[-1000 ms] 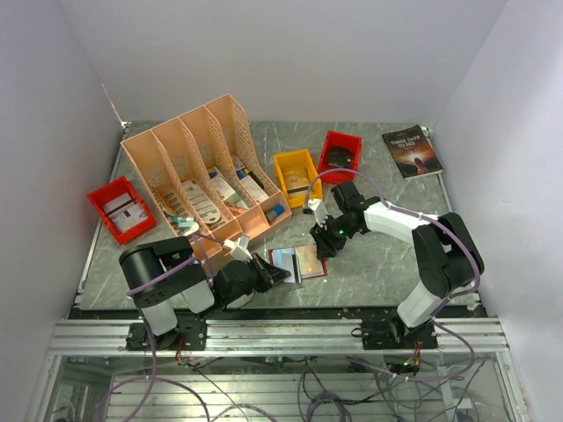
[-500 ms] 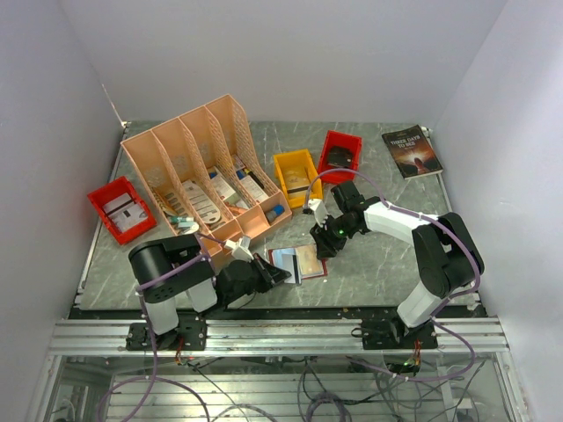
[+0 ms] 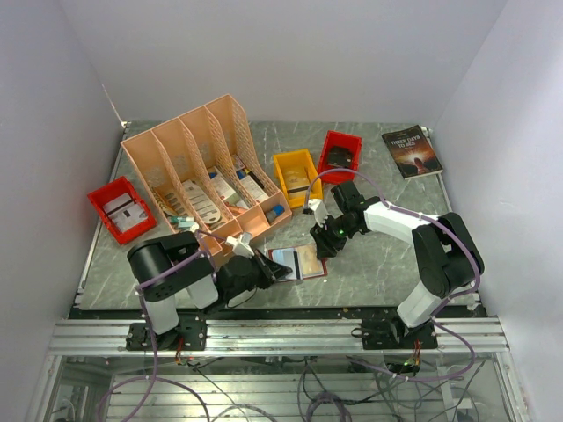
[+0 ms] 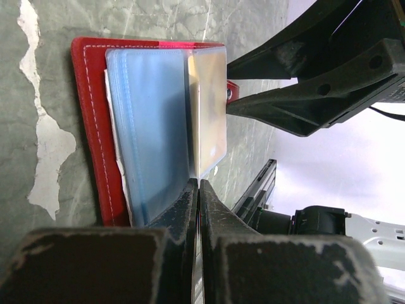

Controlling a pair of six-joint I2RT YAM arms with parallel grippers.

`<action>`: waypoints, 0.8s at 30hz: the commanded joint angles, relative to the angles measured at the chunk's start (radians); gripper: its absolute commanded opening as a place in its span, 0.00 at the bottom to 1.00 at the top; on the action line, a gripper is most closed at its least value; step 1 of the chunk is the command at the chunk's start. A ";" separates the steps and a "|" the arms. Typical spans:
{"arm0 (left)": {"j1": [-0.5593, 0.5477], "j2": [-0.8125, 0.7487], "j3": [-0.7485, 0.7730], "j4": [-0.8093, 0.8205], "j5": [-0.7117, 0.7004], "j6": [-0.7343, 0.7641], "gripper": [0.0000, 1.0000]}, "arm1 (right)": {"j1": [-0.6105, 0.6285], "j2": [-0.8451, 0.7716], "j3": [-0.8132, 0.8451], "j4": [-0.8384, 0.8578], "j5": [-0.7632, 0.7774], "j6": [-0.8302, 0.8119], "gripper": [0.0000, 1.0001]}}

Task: Put the credit cards into the card holder
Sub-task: Insert the credit card into the card holder.

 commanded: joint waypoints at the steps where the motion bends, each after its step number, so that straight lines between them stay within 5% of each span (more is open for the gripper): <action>1: 0.018 0.005 0.023 -0.008 0.042 0.023 0.07 | -0.001 0.003 0.014 0.001 0.016 -0.013 0.40; 24: 0.039 0.064 0.047 0.002 0.055 0.091 0.07 | -0.002 -0.002 0.016 -0.001 0.012 -0.015 0.40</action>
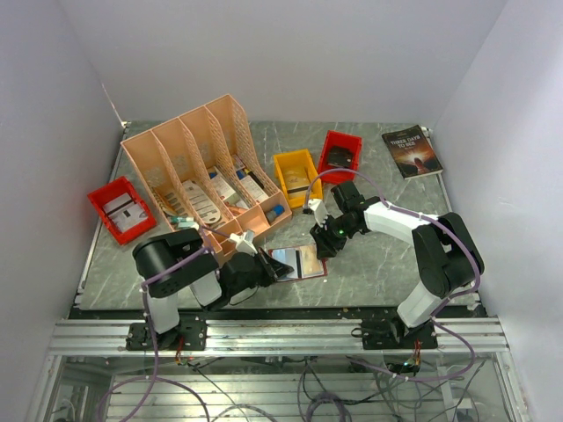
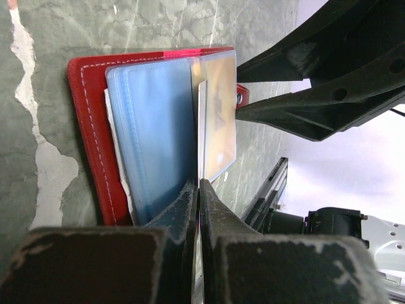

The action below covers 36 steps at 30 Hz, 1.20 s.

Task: Put the credit cards into the card holder
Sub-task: Insert the credit card into the card holder.

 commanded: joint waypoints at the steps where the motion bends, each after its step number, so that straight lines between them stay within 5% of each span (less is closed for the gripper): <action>1: 0.015 0.033 0.011 0.029 0.019 0.045 0.07 | -0.002 -0.002 0.016 -0.002 0.011 -0.015 0.40; 36: 0.022 0.196 -0.037 0.326 -0.014 0.062 0.07 | -0.001 0.012 0.016 -0.006 0.003 -0.016 0.40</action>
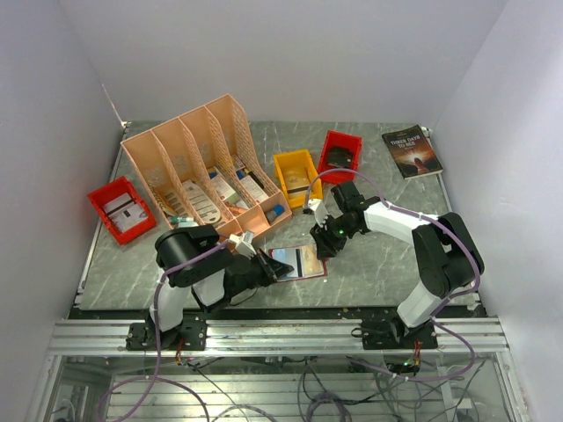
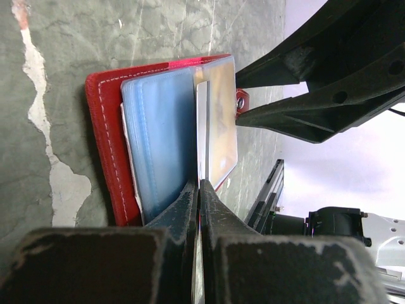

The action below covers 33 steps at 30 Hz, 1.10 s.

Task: Put the credit cards into the card holder
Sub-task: Insert the credit card into the card holder.

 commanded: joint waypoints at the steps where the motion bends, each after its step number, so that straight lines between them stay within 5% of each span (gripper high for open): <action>1: 0.006 0.039 -0.027 0.101 -0.032 0.040 0.07 | -0.001 0.012 0.015 -0.006 0.003 -0.013 0.40; 33: -0.022 0.038 -0.016 0.120 -0.117 0.026 0.07 | 0.000 0.018 0.017 -0.008 -0.001 -0.015 0.40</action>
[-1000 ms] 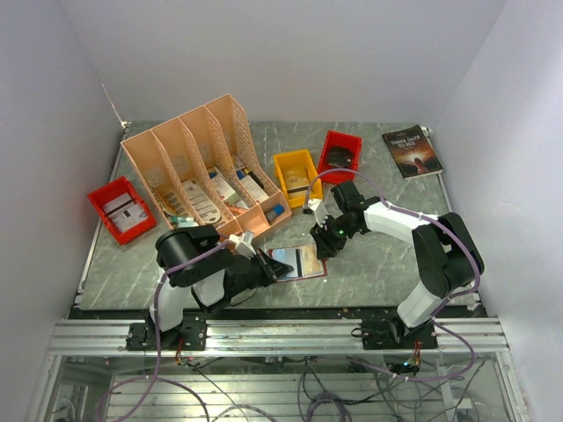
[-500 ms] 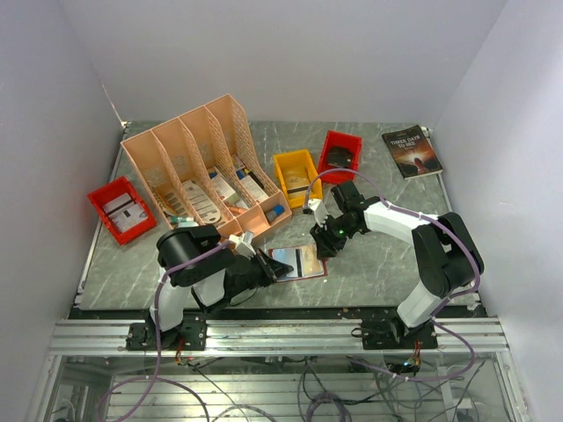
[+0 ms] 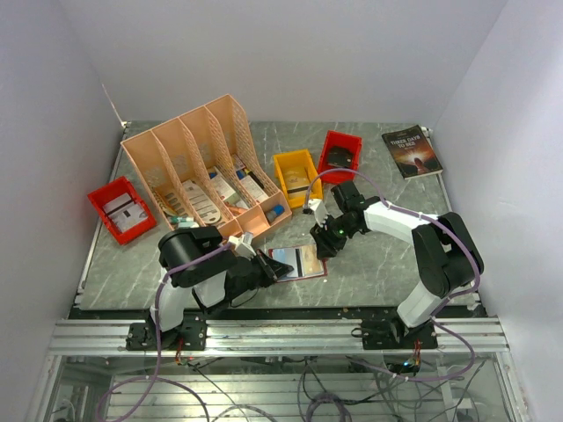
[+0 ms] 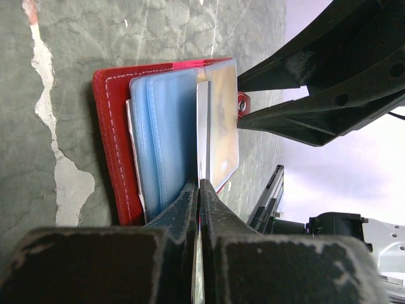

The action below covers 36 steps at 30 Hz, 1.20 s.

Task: Put the credit cards into the card holder
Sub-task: Insert the credit card into the card holder.

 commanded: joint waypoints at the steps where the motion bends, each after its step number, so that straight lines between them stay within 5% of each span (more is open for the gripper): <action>1: -0.005 0.014 -0.013 0.090 -0.077 0.038 0.07 | 0.000 0.016 0.015 -0.005 0.003 -0.012 0.40; 36: -0.005 -0.023 0.021 0.024 -0.083 0.107 0.07 | 0.001 0.022 0.016 -0.008 0.001 -0.013 0.40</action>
